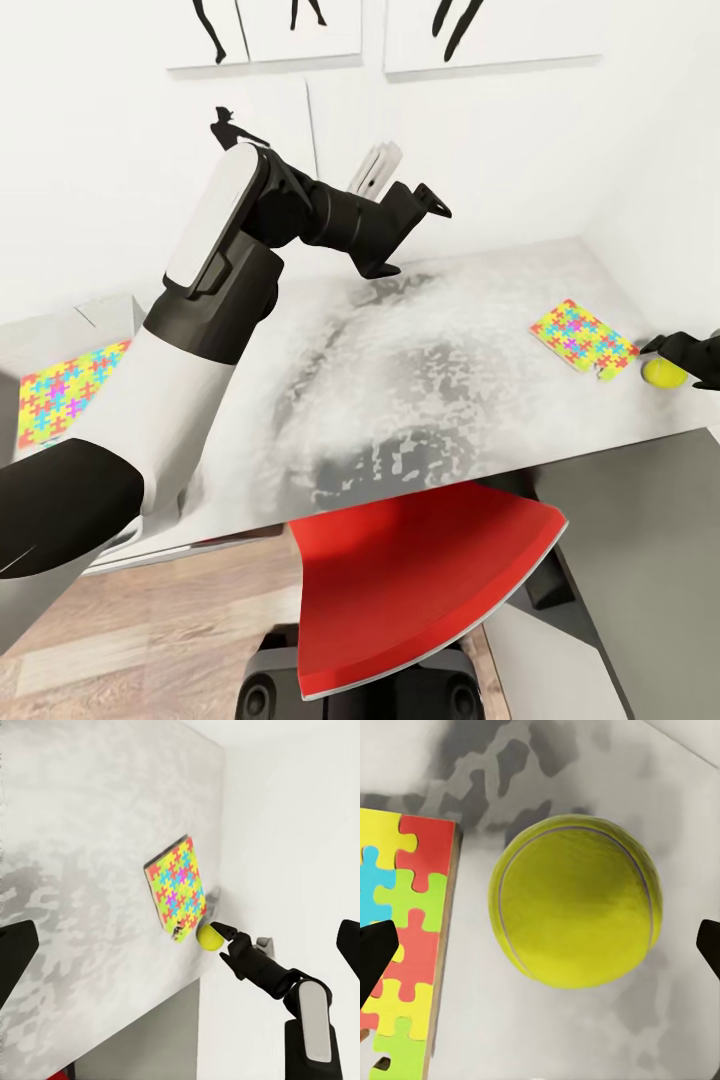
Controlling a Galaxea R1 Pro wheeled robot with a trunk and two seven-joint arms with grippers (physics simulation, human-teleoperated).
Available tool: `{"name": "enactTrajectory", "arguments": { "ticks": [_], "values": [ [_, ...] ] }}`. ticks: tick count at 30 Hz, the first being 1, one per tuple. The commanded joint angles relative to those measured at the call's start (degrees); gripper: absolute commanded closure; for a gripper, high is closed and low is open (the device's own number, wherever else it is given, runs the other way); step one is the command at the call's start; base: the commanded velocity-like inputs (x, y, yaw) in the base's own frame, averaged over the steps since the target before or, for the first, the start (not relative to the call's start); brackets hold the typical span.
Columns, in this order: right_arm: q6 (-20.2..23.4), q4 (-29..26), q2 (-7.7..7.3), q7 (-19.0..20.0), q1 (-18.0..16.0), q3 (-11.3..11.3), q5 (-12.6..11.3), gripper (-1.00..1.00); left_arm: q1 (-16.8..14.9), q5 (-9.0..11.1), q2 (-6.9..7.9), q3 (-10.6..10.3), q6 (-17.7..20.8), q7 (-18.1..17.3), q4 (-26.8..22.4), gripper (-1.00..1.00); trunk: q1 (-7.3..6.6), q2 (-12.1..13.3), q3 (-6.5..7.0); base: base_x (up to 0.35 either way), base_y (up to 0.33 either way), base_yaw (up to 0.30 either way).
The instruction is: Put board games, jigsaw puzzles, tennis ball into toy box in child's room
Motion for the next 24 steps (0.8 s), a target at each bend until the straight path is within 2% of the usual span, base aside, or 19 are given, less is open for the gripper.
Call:
{"name": "enactTrajectory", "arguments": {
  "ticks": [1, 24],
  "values": [
    [0.14, -0.1, 0.02, -0.55, -0.04, -0.17, -0.59, -1.0, -0.06, 0.27, -0.02, 0.03, 0.18, 0.38, 0.03, -1.0, 0.03, -0.09, -0.09, 0.0, 0.0, 0.0],
    [0.12, -2.33, -0.53, -0.6, -0.1, -0.14, -0.56, -1.0, -0.06, 0.24, -0.01, 0.0, 0.21, 0.38, 0.23, -1.0, 0.03, -0.09, -0.22, 0.0, 0.0, 0.0]
  ]
}}
